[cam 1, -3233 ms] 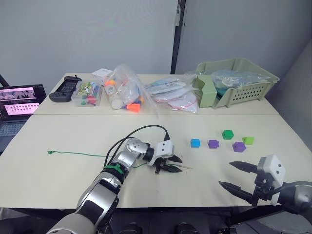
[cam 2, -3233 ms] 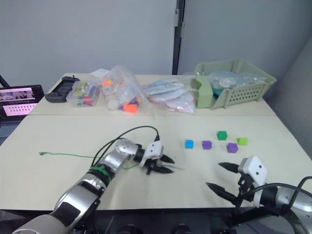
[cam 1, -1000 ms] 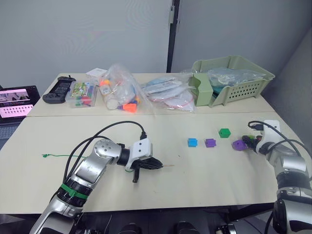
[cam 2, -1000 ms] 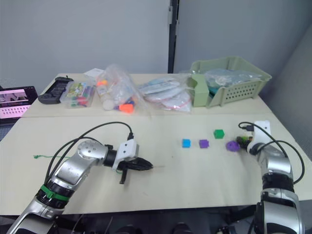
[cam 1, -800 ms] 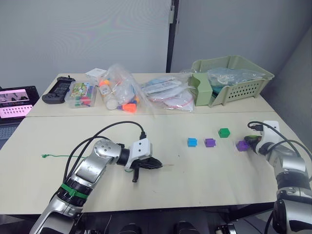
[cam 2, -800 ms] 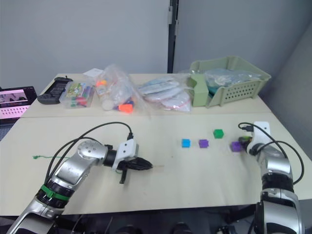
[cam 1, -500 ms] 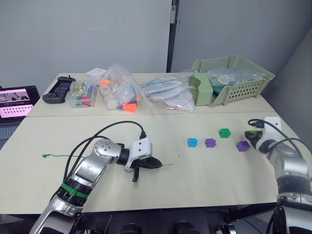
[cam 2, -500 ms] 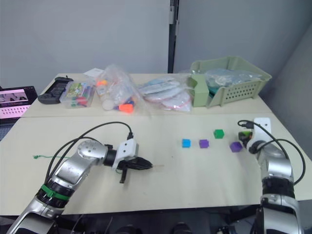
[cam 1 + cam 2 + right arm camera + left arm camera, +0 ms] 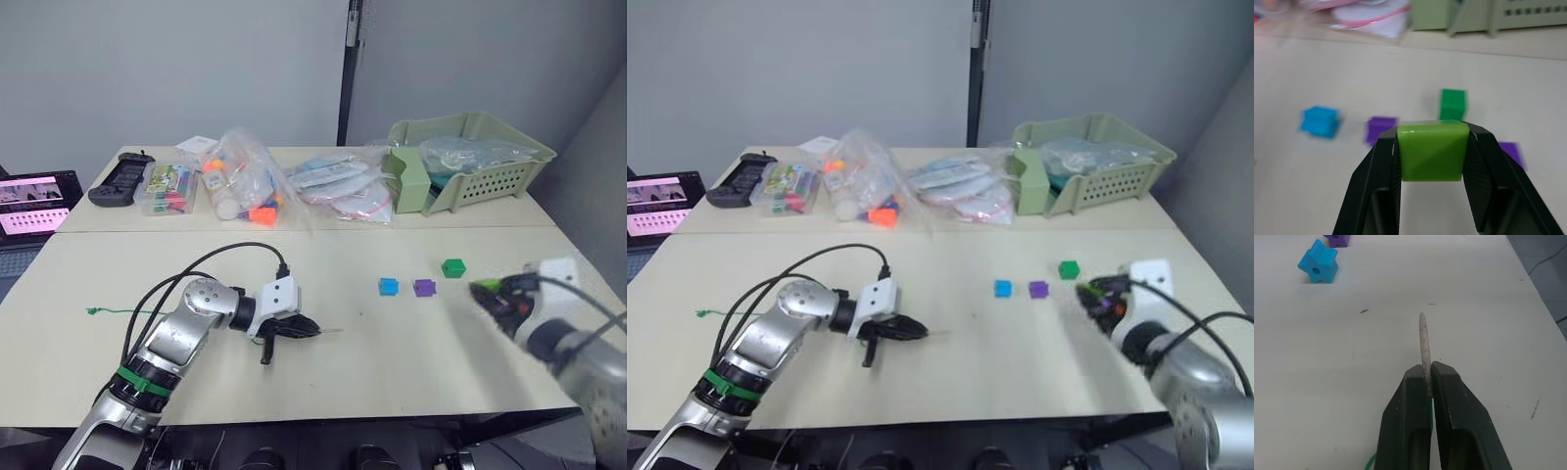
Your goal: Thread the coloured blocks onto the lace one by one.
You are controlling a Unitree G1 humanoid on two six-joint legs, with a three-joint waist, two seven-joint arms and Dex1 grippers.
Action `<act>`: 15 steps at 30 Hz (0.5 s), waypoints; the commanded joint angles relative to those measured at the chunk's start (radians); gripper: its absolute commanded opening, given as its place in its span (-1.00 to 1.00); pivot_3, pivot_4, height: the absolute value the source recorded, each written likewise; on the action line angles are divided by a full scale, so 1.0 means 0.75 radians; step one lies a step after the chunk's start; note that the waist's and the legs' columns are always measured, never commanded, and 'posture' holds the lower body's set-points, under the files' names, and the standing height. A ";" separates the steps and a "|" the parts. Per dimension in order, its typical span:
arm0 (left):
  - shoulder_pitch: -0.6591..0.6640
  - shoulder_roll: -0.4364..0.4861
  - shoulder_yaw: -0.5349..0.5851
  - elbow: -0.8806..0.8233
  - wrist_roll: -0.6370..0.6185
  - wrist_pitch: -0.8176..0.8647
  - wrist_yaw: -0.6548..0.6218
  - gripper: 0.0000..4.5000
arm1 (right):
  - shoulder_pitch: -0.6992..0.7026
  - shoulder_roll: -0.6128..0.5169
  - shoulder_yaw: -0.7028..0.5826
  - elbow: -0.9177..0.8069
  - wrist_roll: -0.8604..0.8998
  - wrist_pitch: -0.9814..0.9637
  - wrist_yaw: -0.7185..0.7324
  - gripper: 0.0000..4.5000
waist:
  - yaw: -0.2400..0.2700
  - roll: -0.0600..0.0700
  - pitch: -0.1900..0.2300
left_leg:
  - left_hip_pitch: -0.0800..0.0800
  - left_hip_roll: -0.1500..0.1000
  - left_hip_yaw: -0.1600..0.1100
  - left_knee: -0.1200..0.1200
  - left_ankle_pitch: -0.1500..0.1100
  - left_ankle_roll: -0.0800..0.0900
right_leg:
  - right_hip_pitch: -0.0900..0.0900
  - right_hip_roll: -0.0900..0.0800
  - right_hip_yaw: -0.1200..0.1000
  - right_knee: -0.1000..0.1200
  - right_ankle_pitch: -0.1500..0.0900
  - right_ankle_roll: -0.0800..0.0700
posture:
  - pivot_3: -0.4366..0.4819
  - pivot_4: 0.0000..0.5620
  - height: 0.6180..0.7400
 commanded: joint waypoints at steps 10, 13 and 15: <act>0.075 0.102 0.084 -0.129 -0.101 0.048 -0.004 -1.00 | 0.102 0.180 0.803 -0.036 -0.312 -0.235 -0.165 -0.48 | -0.012 -0.001 0.000 | 0.002 0.003 0.003 0.000 0.000 0.000 | -0.003 0.003 0.000 0.001 -0.001 -0.002 | -0.05 -0.47 1.00; 0.086 0.115 0.088 -0.145 -0.113 0.050 -0.004 -1.00 | 0.076 0.234 0.873 0.076 -0.406 -0.297 -0.215 -0.48 | 0.000 -0.001 0.000 | 0.000 0.002 0.003 0.000 0.000 0.000 | -0.004 0.002 0.000 0.001 -0.001 -0.002 | -0.05 -0.47 1.00; 0.098 0.127 0.090 -0.166 -0.123 0.053 -0.004 -1.00 | 0.079 0.263 0.931 0.156 -0.442 -0.286 -0.228 -0.48 | 0.001 -0.001 0.000 | -0.001 0.002 0.003 0.000 0.000 0.000 | -0.005 0.001 0.000 0.000 -0.001 -0.002 | -0.05 -0.47 1.00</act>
